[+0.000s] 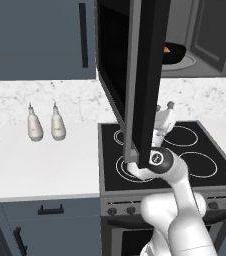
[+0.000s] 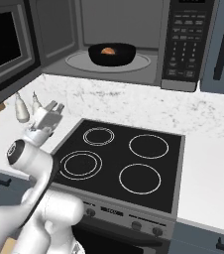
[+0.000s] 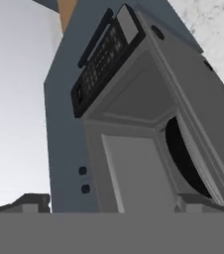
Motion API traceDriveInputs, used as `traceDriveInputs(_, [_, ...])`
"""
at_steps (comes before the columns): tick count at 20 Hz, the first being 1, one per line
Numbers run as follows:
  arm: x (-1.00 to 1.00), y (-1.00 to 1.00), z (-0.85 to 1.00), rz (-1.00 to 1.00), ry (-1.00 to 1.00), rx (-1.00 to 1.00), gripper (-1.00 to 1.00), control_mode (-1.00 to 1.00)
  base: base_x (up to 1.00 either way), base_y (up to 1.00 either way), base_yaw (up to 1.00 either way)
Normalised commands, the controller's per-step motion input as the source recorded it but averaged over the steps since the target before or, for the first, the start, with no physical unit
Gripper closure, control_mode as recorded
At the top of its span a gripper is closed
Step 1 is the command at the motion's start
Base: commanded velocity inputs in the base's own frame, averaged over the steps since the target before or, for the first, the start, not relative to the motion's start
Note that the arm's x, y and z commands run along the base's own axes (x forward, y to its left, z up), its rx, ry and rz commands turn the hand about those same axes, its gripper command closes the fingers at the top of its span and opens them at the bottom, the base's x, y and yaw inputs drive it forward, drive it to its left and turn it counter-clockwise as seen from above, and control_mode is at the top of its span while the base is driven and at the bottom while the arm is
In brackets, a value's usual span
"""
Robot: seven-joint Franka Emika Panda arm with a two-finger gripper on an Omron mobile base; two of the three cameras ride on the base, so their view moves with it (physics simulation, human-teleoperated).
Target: Pick the onion from the sink and place it in the bowl. Then pick the bowl and place it in the microwave. Then close the microwave door and press the start button.
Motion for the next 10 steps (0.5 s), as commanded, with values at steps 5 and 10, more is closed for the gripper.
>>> traceDriveInputs(5, [-0.04, 0.73, 0.0, -0.22, -0.15, -0.13, -1.0, -1.0, 0.0, 0.0, 0.0])
traceDriveInputs(10, [0.0, 0.65, -0.02, -0.21, -0.02, -0.07, -1.0, -1.0, 0.0, 0.0, 0.0])
